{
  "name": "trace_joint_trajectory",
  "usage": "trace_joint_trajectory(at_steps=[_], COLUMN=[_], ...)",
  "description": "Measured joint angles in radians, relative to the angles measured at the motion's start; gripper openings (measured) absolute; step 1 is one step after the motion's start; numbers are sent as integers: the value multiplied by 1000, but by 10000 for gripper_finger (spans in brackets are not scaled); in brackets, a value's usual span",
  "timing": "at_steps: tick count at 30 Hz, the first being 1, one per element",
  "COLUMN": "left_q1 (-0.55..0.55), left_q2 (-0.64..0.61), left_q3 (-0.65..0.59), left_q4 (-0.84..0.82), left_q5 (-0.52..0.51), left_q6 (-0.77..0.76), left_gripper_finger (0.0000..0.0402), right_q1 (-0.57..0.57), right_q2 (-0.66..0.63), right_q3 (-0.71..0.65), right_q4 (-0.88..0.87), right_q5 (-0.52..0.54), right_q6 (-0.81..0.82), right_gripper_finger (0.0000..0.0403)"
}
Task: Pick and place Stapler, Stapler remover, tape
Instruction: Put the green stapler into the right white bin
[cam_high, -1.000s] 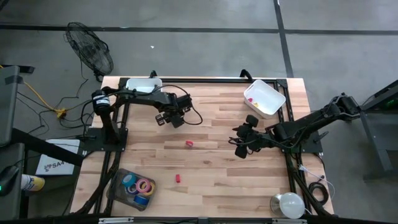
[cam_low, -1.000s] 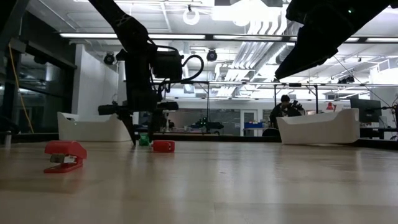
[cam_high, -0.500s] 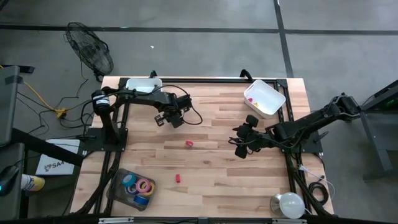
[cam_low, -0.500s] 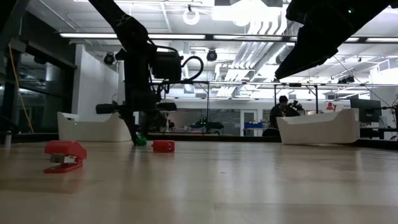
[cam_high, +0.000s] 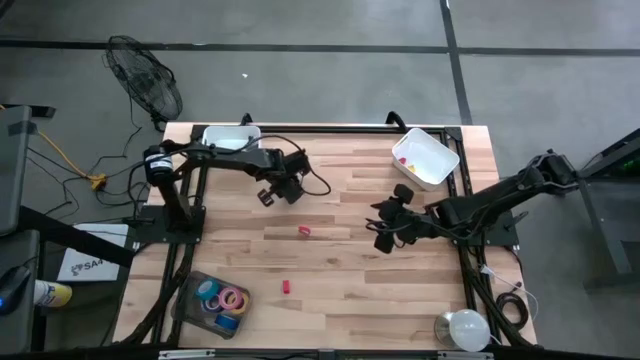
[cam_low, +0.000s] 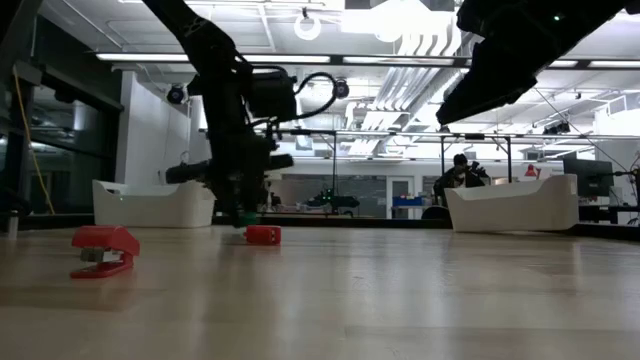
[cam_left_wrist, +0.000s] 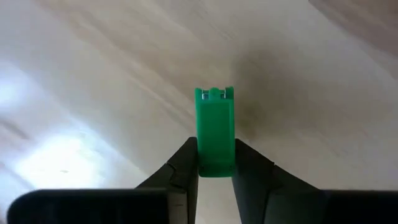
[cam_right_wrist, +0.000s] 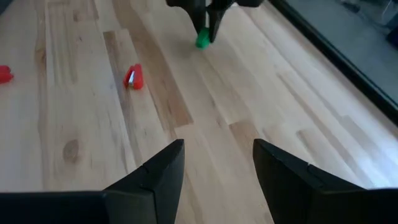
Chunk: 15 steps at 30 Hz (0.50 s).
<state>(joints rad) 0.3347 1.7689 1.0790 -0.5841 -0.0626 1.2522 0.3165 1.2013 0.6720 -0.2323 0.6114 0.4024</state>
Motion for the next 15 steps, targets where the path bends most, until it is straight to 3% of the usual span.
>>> trace_joint_trajectory(at_steps=[6, 15], left_q1=[-12, -78], left_q2=[-14, -14], left_q3=[10, 147], left_q4=[118, 200], left_q5=[18, 52], left_q6=[-39, -98], left_gripper_finger=[75, 73], right_q1=[-10, -82], right_q2=[68, 234], right_q3=[0, 0], right_q4=[140, 399], right_q5=[42, 47], right_q6=[-94, -262], right_gripper_finger=[184, 184])
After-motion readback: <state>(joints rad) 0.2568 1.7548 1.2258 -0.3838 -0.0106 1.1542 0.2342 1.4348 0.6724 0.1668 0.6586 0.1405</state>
